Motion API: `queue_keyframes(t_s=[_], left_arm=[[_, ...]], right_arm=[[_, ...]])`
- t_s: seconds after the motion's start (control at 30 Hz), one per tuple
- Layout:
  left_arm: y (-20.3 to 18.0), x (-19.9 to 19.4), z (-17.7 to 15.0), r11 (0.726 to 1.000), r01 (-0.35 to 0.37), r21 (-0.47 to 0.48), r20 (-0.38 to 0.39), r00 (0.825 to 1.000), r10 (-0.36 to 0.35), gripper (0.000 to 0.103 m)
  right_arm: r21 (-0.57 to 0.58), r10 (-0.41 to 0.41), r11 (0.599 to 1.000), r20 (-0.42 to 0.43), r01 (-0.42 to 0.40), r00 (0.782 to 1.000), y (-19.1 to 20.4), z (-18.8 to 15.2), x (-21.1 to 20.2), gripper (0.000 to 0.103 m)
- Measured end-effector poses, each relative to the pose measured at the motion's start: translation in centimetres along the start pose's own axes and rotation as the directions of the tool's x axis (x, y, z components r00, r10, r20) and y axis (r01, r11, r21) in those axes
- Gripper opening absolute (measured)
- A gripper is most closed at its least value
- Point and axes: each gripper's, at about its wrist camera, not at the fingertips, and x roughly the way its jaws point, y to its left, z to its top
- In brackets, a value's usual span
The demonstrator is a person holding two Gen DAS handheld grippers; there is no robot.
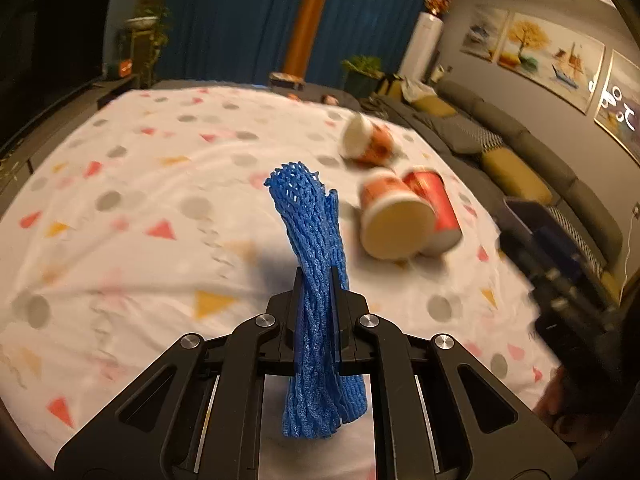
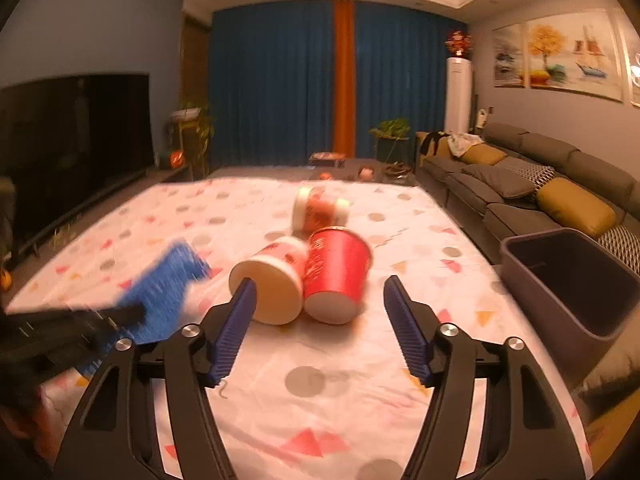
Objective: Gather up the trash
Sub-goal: 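Grasp the orange-white paper cup rim with the right tool while the left tool holds the net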
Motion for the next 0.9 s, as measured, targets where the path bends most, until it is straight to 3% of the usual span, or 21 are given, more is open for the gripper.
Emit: queue_keyframes(t_s=[0.27, 0.43, 0.5, 0.63, 0.7, 0.9], left_arm=[[2.2, -0.9, 3.1, 0.999, -0.028, -0.027, 0.082, 0.996, 0.03, 0.01], [3.1, -0.3, 3.7, 0.999, -0.046, -0.025, 0.109, 0.993, 0.049, 0.01], [3.8, 0.2, 3.6, 0.998, -0.035, -0.043, 0.104, 0.994, 0.039, 0.01], [4.6, 1.1, 3.1, 0.997, -0.039, -0.064, 0.085, 0.995, 0.045, 0.01], [4.7, 1.1, 3.0, 0.997, -0.045, -0.063, 0.087, 0.995, 0.05, 0.01], [4.7, 1.1, 2.7, 0.996, -0.063, -0.058, 0.088, 0.994, 0.068, 0.01]], right_arm=[[-0.068, -0.03, 0.997, -0.065, 0.025, 0.997, 2.1, 0.5, 4.1, 0.053], [-0.111, -0.045, 0.993, -0.092, 0.034, 0.995, 3.4, 0.7, 6.4, 0.04], [-0.132, -0.053, 0.991, -0.1, 0.039, 0.994, 3.8, 0.7, 7.3, 0.029], [-0.15, -0.049, 0.988, -0.118, 0.031, 0.992, 4.2, 1.0, 8.4, 0.019], [-0.159, -0.053, 0.987, -0.112, 0.035, 0.992, 4.4, 1.1, 8.6, 0.006], [-0.146, -0.048, 0.989, -0.081, 0.036, 0.996, 4.2, 1.1, 8.2, 0.004]])
